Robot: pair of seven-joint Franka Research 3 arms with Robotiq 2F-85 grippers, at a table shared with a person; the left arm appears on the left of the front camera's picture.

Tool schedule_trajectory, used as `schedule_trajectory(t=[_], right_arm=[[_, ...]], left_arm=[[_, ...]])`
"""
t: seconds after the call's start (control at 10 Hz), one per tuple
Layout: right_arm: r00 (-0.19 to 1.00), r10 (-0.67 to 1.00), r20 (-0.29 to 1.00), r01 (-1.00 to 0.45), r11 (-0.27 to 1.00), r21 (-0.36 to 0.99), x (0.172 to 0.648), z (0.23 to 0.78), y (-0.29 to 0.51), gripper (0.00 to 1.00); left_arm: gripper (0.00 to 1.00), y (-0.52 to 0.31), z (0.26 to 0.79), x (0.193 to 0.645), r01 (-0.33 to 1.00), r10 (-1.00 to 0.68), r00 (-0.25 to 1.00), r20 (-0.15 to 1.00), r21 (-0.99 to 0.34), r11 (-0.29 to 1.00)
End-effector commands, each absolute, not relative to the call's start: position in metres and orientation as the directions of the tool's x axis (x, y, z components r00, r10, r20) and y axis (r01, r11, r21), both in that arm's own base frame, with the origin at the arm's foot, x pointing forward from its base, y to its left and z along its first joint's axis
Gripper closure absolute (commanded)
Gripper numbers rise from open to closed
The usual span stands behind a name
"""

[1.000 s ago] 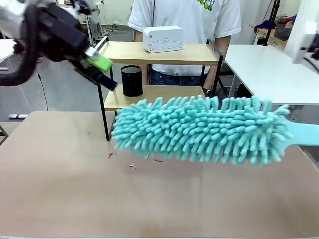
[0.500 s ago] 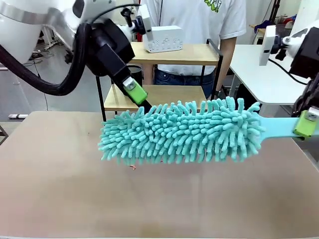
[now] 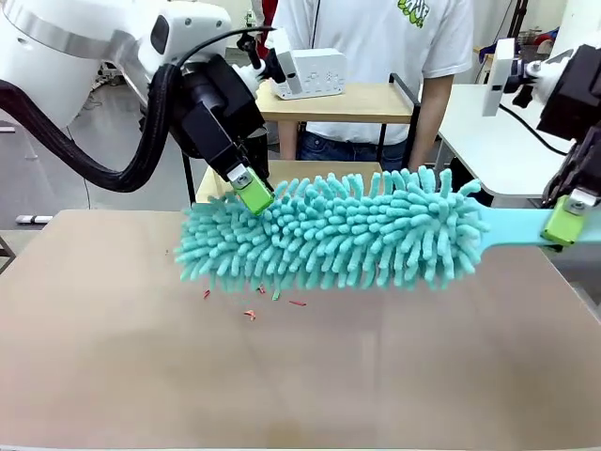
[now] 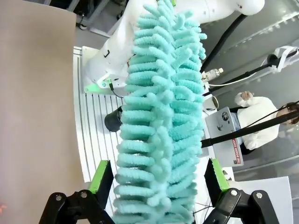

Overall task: Clean the shelf.
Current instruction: Hand the Duster back to the human.

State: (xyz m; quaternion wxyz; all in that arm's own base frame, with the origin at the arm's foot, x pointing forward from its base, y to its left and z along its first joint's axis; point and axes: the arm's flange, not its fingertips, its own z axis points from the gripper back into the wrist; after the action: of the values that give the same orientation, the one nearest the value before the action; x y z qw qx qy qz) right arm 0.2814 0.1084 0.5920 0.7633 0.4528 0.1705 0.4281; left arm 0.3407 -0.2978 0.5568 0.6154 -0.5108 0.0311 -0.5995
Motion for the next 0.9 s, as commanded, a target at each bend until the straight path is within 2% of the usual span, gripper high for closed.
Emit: schedule_trajectory(t=[0.0, 0.3, 0.5, 0.6, 0.7, 0.8], right_arm=[[0.586, 0.788, 0.187, -0.511, 0.18, 0.841, 0.292, 0.596, 0.108, 0.88], [0.598, 0.779, 0.191, -0.499, 0.175, 0.849, 0.296, 0.591, 0.106, 0.88], [0.606, 0.772, 0.19, -0.492, 0.177, 0.852, 0.296, 0.589, 0.102, 0.88], [0.61, 0.769, 0.191, -0.491, 0.178, 0.853, 0.296, 0.589, 0.1, 0.88], [0.61, 0.768, 0.193, -0.491, 0.175, 0.853, 0.295, 0.589, 0.099, 0.88], [0.61, 0.768, 0.194, -0.491, 0.174, 0.854, 0.295, 0.588, 0.098, 0.88]], left_arm=[[0.0, -0.295, 0.553, 0.338, 0.708, -0.769, 0.243, 0.591, -0.65, -0.276], [0.0, -0.292, 0.553, 0.337, 0.669, -0.772, 0.192, 0.606, -0.657, -0.349], [0.0, -0.293, 0.549, 0.338, 0.674, -0.777, 0.194, 0.598, -0.657, -0.337], [0.57, -0.295, 0.547, 0.338, 0.685, -0.786, 0.186, 0.59, -0.651, -0.327], [0.59, -0.296, 0.546, 0.337, 0.684, -0.782, 0.19, 0.594, -0.652, -0.329], [1.0, -0.298, 0.545, 0.337, 0.685, -0.784, 0.187, 0.592, -0.651, -0.328]])
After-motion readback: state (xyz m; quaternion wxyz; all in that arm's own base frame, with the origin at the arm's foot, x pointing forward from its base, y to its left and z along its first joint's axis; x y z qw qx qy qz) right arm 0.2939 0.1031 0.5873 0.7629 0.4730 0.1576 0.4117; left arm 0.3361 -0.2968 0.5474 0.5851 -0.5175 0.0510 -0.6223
